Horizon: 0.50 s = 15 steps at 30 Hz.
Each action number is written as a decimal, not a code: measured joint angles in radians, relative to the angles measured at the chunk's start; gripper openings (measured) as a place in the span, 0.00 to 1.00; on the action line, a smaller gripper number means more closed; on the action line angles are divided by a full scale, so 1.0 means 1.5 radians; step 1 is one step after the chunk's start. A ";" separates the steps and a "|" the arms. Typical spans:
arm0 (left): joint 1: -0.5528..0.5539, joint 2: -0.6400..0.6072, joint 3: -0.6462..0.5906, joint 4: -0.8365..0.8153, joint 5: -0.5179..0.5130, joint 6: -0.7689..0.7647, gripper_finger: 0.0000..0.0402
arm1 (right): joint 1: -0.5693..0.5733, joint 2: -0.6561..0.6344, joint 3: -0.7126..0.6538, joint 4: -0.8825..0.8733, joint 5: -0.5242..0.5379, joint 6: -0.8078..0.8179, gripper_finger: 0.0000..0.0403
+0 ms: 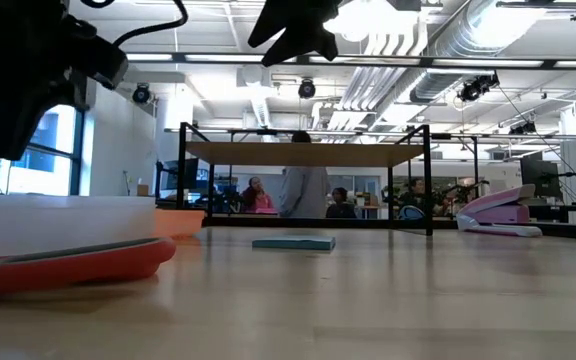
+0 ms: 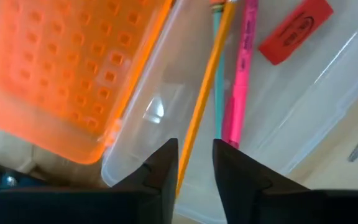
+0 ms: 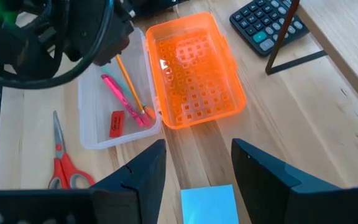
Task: Pack school essentials
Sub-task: Put the orange pencil into the supply box
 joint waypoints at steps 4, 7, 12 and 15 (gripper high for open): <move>-0.001 0.000 0.000 0.001 0.032 -0.038 0.10 | 0.000 0.000 0.000 -0.008 0.000 0.000 0.43; -0.004 0.000 0.000 -0.001 0.031 -0.066 0.02 | 0.000 0.000 0.000 -0.012 0.000 0.000 0.43; -0.004 0.000 -0.019 -0.004 0.029 -0.101 0.01 | 0.000 0.000 0.000 -0.014 0.000 0.000 0.43; -0.004 0.000 -0.047 -0.006 0.030 -0.118 0.00 | 0.000 0.000 0.000 -0.019 0.000 0.000 0.43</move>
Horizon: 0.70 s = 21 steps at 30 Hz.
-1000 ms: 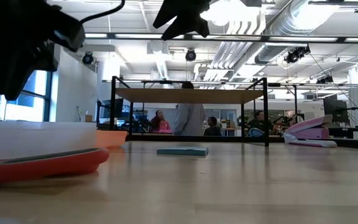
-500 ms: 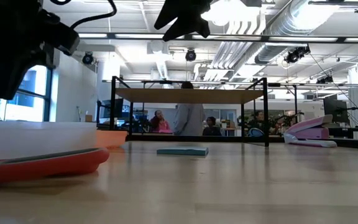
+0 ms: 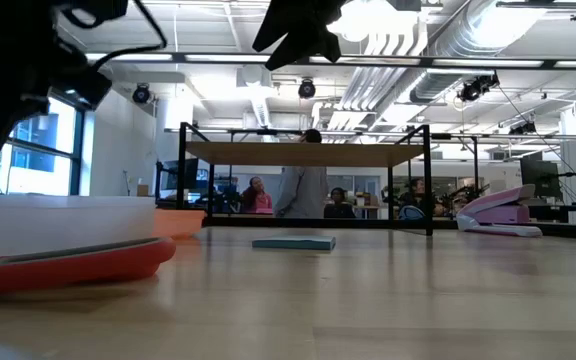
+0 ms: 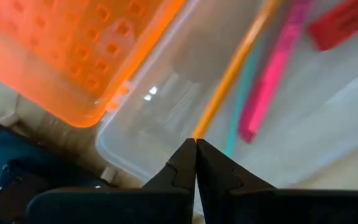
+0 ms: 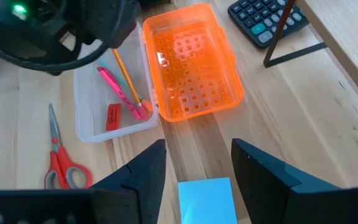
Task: Pack school essentials
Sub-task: Put the orange pencil into the supply box
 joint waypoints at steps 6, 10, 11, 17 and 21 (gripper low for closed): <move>0.000 0.000 -0.035 0.003 -0.002 -0.001 0.00 | 0.000 0.000 0.000 -0.002 0.000 0.000 0.43; 0.000 0.000 -0.043 0.004 -0.002 -0.001 0.00 | 0.000 0.000 0.000 -0.002 0.000 0.000 0.43; 0.000 0.000 -0.047 0.009 0.000 -0.001 0.00 | 0.000 0.000 0.000 -0.002 0.001 0.000 0.43; 0.000 0.000 -0.078 0.029 0.016 -0.003 0.00 | 0.000 0.000 0.000 -0.003 0.014 0.000 0.43; 0.000 0.000 -0.079 0.043 0.033 -0.003 0.00 | 0.000 0.000 0.000 -0.004 0.016 -0.005 0.43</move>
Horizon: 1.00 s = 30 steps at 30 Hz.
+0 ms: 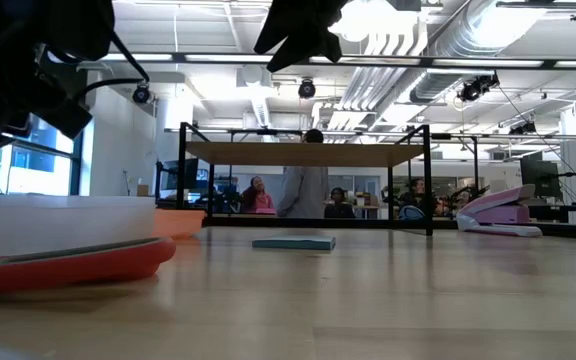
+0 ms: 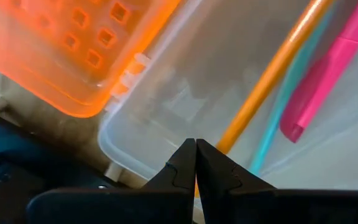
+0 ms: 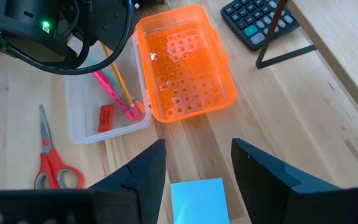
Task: Pack school essentials
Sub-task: Put the orange pencil into the supply box, then put the red scissors into the supply box
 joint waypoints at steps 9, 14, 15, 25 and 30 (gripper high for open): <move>-0.024 0.000 0.000 0.019 0.053 -0.028 0.00 | -0.001 0.000 0.000 0.000 0.004 -0.008 0.43; -0.039 0.000 0.000 0.064 0.073 -0.033 0.00 | -0.004 0.000 0.000 0.000 0.009 -0.010 0.43; -0.040 0.000 0.000 0.073 0.073 -0.033 0.00 | -0.004 0.000 0.000 0.000 0.010 -0.011 0.43; -0.038 -0.047 0.000 0.090 0.052 -0.033 0.00 | 0.000 0.000 0.000 -0.019 0.000 -0.005 0.43; -0.038 -0.119 0.001 0.097 0.029 -0.048 0.00 | 0.012 0.000 0.000 -0.028 -0.003 0.005 0.43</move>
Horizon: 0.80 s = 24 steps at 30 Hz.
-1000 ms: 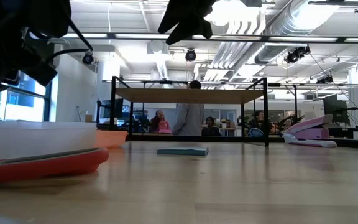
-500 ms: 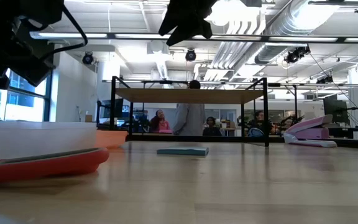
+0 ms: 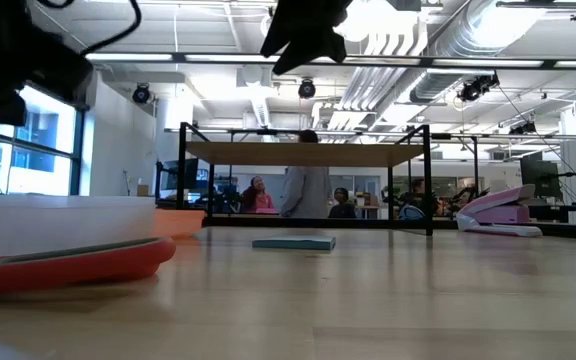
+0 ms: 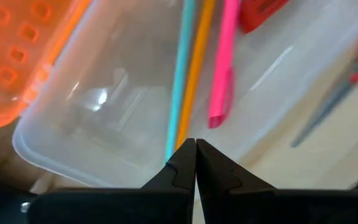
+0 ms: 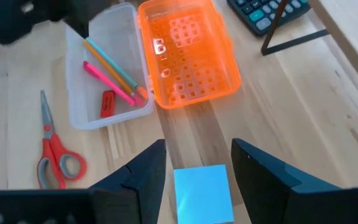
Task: Pack school essentials
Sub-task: Put the red scissors into the supply box
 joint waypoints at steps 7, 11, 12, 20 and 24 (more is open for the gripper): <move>-0.001 -0.119 0.000 0.079 -0.043 0.009 0.00 | 0.020 0.000 0.000 0.008 -0.020 0.000 0.43; -0.001 -0.177 0.000 0.169 -0.091 0.055 0.00 | 0.029 0.000 0.000 0.023 -0.029 0.015 0.43; -0.001 -0.187 0.001 0.194 -0.106 0.060 0.00 | 0.031 0.000 -0.001 0.028 -0.028 0.018 0.43; 0.000 -0.234 0.001 0.275 -0.161 0.107 0.10 | 0.053 0.000 -0.001 0.104 -0.032 0.008 0.49; 0.000 -0.232 0.001 0.275 -0.166 0.128 0.20 | 0.061 0.000 -0.001 0.156 -0.048 -0.015 0.58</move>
